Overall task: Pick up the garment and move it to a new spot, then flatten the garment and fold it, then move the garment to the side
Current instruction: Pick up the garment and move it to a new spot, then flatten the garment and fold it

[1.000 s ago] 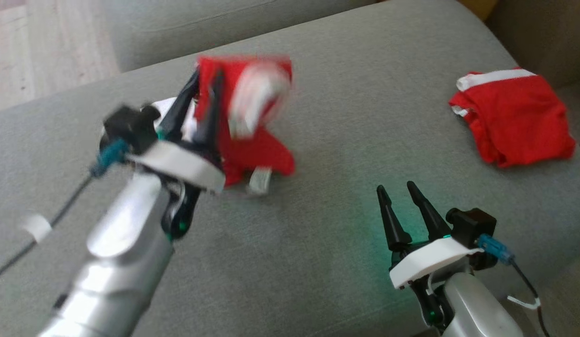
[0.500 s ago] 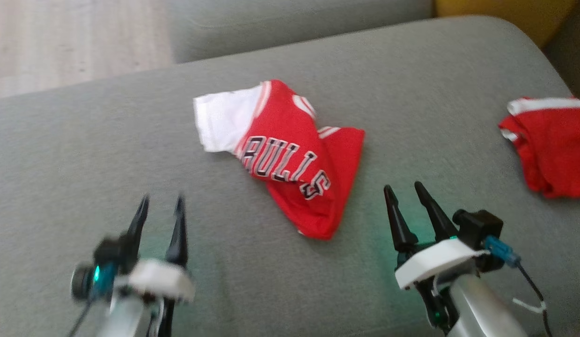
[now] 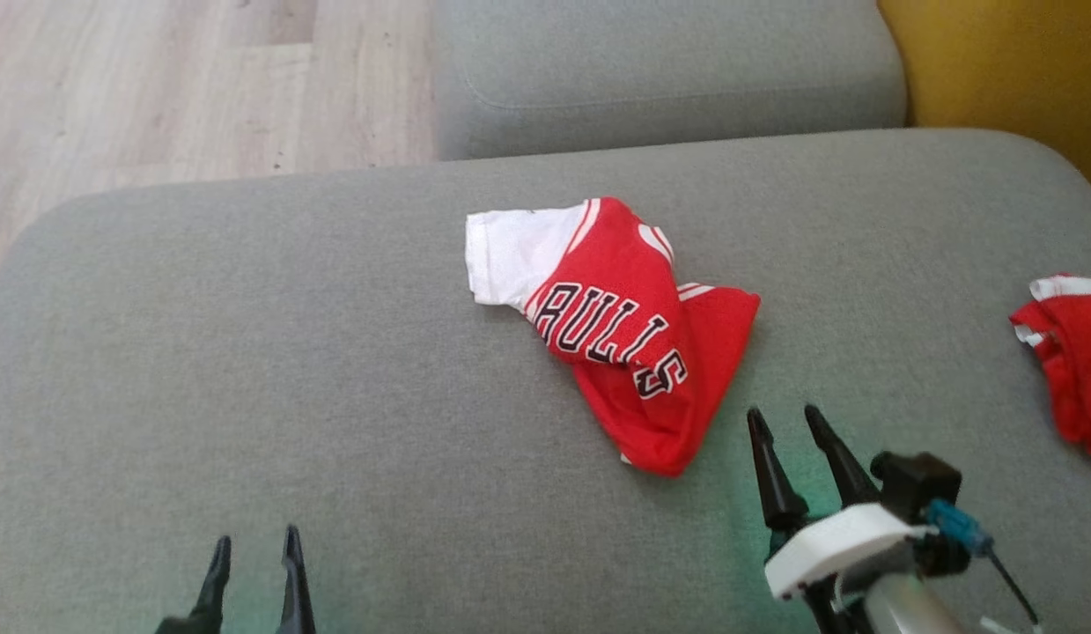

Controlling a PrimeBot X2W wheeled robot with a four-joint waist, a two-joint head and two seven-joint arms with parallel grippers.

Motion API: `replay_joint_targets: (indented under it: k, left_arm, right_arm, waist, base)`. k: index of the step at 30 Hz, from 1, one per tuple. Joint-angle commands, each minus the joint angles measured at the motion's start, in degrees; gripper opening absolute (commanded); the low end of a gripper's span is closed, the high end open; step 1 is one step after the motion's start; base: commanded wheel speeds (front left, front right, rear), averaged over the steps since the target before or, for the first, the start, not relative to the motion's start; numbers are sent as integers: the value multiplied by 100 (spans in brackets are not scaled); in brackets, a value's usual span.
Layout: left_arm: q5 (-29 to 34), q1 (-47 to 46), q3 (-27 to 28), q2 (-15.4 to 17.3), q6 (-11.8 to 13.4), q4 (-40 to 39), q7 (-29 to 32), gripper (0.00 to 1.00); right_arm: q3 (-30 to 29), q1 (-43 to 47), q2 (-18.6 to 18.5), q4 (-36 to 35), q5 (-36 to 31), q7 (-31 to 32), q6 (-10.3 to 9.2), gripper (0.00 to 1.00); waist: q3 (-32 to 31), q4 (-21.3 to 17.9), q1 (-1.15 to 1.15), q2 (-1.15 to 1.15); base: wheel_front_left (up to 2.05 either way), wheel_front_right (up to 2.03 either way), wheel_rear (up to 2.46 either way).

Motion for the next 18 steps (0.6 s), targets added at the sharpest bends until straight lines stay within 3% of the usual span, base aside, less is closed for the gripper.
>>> replay_joint_targets:
  k: [1, 18]
  left_arm:
    - [83, -200, 244, -30, -38, -219, -69, 100]
    - [181, -337, 258, -183, -289, -115, -70, 100]
  right_arm:
    - [94, -101, -9, -137, -47, -21, -4, 100]
    - [-25, -247, -9, 39, -64, -21, -4, 100]
  waist:
    - [-12, 28, 1, 0]
    - [133, 143, 1, 0]
  base:
    - [0, 0, 0]
    - [0, 0, 0]
